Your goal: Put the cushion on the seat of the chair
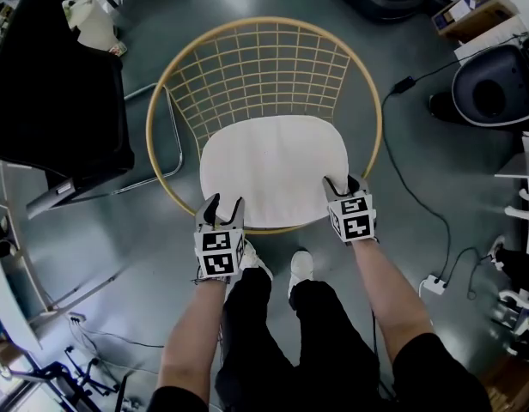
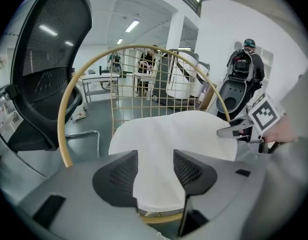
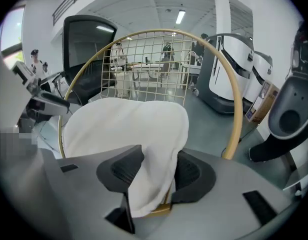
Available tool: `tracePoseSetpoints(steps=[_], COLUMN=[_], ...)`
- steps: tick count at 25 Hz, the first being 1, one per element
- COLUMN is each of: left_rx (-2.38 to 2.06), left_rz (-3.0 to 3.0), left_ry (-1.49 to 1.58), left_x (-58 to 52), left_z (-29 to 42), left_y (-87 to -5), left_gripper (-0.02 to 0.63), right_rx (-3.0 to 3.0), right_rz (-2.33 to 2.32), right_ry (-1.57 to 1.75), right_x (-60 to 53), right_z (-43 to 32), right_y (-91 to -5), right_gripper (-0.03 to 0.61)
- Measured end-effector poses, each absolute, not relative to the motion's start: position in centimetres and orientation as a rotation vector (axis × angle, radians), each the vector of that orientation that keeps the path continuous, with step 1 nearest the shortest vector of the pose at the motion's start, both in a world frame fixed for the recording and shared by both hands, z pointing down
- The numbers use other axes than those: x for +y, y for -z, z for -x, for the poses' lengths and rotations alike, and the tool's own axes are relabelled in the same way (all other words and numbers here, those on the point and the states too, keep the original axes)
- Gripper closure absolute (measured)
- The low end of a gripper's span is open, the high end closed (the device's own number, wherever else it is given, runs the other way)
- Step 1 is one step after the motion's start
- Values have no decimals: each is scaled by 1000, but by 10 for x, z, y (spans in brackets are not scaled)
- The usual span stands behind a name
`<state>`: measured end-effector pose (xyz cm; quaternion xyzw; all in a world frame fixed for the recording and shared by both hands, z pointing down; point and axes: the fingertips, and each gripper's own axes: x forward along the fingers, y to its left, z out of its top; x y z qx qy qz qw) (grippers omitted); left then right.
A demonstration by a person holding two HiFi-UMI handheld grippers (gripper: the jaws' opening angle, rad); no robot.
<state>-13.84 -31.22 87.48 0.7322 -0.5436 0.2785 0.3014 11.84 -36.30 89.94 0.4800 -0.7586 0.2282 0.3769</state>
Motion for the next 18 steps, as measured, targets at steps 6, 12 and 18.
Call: tracePoseSetpoints(steps=[6, 12, 18], left_rx=[-1408, -1395, -1395], left_rz=[-2005, -2015, -2031], left_ry=[-679, -654, -632], left_x=[-301, -288, -280], left_z=[126, 123, 111], left_y=[-840, -813, -787], left_gripper=[436, 462, 468], right_rx=[-1899, -1871, -1946], right_rz=[-1206, -1216, -1230], right_ry=[-531, -485, -461], right_x=[-359, -355, -360], right_z=[-117, -117, -110], right_y=[-897, -883, -849], right_gripper=[210, 87, 84])
